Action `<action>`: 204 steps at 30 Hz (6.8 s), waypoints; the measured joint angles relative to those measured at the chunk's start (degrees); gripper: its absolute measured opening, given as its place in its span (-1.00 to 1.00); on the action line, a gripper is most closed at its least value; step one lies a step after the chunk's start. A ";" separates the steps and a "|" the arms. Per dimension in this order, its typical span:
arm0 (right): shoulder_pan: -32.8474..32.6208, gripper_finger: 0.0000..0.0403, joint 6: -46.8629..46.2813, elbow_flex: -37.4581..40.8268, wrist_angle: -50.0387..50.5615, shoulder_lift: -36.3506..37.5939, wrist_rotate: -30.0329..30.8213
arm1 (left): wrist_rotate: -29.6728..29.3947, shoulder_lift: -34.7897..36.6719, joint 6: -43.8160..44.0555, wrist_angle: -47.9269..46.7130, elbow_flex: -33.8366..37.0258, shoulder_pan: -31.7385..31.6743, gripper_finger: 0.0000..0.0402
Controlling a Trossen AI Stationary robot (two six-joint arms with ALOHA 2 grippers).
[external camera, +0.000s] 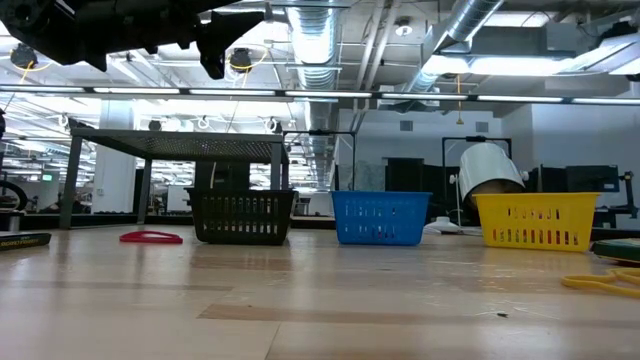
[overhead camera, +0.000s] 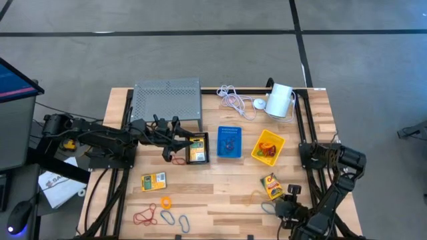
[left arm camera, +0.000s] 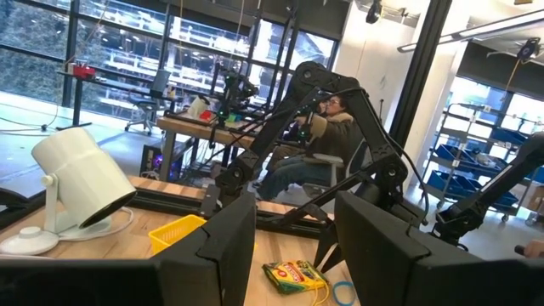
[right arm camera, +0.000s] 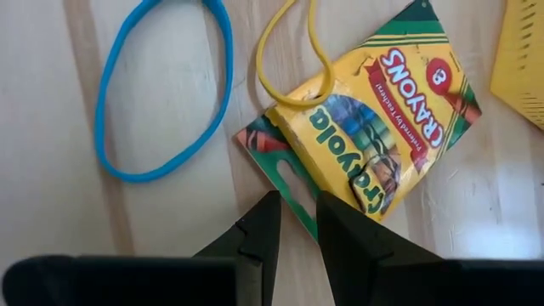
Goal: Pick & Place Office Desk Supplies
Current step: Put the crayon box into the black basket
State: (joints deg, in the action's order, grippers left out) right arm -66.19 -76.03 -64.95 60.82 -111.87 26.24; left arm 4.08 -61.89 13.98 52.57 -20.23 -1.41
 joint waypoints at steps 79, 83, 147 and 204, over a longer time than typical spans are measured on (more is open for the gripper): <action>3.01 -0.52 6.03 0.57 0.94 0.09 -4.17 | 0.00 0.00 0.02 1.10 0.00 0.42 -0.21; 3.46 -0.57 6.10 1.60 0.13 0.28 -3.87 | 0.00 0.00 0.02 1.10 0.00 0.42 -0.21; 5.25 -1.00 -3.57 -10.70 23.93 0.09 1.37 | 0.02 0.02 0.00 1.51 0.00 0.42 -0.21; 13.79 -1.00 -5.95 -3.02 29.16 40.29 29.29 | 0.39 0.02 0.02 1.86 -0.02 0.44 -0.21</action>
State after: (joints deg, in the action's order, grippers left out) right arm -52.41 -81.98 -67.96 89.97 -71.59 55.53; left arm 4.47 -61.87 14.00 54.44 -20.25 -0.97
